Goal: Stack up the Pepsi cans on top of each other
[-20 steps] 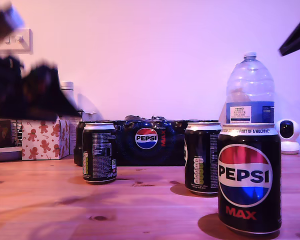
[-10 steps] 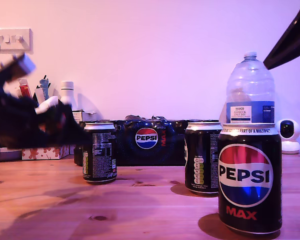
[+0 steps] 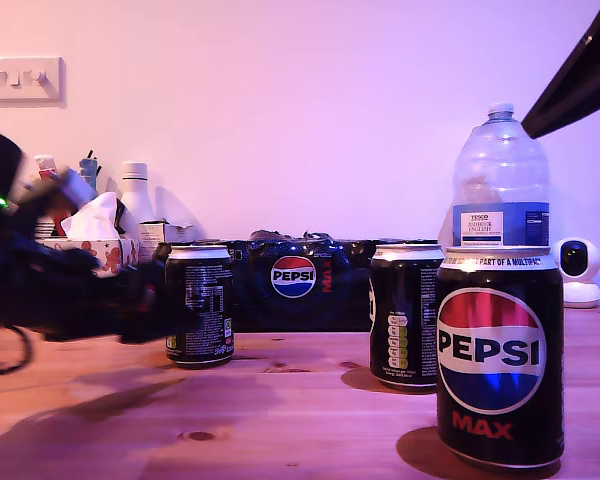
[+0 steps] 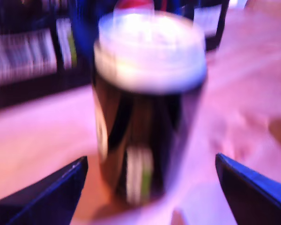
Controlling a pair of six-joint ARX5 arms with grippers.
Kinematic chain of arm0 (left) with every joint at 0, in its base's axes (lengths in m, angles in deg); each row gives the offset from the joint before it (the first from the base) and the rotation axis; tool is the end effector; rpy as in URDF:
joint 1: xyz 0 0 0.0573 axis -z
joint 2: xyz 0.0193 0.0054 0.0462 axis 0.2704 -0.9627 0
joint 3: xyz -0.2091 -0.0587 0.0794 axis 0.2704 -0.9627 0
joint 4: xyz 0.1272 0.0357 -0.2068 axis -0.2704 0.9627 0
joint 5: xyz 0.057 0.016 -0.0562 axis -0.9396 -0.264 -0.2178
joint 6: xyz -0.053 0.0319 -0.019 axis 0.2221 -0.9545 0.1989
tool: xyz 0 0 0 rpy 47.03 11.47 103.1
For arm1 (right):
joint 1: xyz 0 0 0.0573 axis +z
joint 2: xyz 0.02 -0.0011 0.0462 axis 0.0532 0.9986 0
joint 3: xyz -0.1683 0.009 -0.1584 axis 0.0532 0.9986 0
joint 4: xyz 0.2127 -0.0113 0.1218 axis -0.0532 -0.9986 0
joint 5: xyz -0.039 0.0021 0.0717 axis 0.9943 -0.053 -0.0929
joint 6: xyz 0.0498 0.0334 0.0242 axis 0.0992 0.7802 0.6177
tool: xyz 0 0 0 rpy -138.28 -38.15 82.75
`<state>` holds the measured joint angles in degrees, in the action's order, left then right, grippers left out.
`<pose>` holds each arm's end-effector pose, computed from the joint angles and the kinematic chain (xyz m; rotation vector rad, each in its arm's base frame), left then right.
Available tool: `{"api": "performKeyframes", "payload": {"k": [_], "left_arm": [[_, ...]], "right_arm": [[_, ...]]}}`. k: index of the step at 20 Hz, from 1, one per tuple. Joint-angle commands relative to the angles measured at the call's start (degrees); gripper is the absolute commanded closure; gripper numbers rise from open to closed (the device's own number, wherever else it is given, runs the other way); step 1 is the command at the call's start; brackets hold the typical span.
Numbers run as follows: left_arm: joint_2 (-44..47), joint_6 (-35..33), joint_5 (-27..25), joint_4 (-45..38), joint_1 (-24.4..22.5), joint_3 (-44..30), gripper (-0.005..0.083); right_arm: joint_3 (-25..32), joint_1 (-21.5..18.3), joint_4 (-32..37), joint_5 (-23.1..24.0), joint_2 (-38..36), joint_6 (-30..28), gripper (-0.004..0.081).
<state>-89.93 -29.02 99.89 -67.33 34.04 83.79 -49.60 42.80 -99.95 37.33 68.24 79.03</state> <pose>0.2932 -0.1151 0.0702 -0.0268 0.2957 -0.6905 0.1038 0.1011 0.1860 0.2406 0.7774 0.7725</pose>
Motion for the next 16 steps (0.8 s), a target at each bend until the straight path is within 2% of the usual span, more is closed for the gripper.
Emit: {"api": "performKeyframes", "payload": {"k": [1, 9, 13, 16], "left_arm": [[-2.32, -0.09, 0.42, -0.72, 0.31, 1.64, -0.0014], [-7.98, -0.11, 1.27, -0.52, 1.97, 8.26, -0.0014], [-8.7, -2.1, 1.22, 0.55, 3.02, 9.22, -0.0011], [-8.7, -2.64, 1.25, 0.63, 3.21, 9.25, -0.0011]], "right_arm": [[0.59, 0.59, 0.59, 0.44, 0.33, -0.11, -0.0019], [0.59, 1.62, 0.57, 1.64, 0.33, -0.15, -0.0019], [2.12, 5.64, 1.16, 8.22, 2.23, -0.02, -0.0018], [5.46, 10.12, 3.87, 18.12, 4.15, -1.7, -0.0018]]}}
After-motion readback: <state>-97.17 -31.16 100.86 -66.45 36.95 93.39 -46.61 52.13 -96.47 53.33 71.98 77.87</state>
